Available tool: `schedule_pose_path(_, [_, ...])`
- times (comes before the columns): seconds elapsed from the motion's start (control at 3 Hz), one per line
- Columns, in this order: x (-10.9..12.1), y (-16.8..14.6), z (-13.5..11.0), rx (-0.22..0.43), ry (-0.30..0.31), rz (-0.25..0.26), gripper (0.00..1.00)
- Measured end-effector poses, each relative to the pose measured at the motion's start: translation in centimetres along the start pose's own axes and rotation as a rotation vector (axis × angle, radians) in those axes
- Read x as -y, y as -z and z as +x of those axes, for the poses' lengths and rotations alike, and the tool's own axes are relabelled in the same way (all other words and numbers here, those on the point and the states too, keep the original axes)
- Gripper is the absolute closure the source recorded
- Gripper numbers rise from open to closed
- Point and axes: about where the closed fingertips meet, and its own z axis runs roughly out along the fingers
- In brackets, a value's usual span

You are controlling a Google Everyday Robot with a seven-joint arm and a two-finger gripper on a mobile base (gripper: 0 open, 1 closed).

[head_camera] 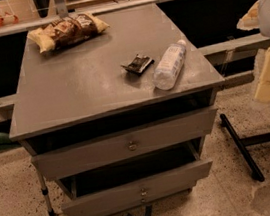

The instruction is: Pick rxbar chocolate

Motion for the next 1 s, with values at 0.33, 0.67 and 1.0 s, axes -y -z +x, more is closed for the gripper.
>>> schedule_pose_path(0.33, [0.0,0.0,0.0,0.0,0.0,0.0,0.0])
schedule_pose_path(0.67, [0.8,-0.1,-0.7,0.003,0.031,-0.002,0.0])
schedule_pose_path(1.0, [4.3,-1.0,-2.6,0.032,0.096,-0.022,0.0])
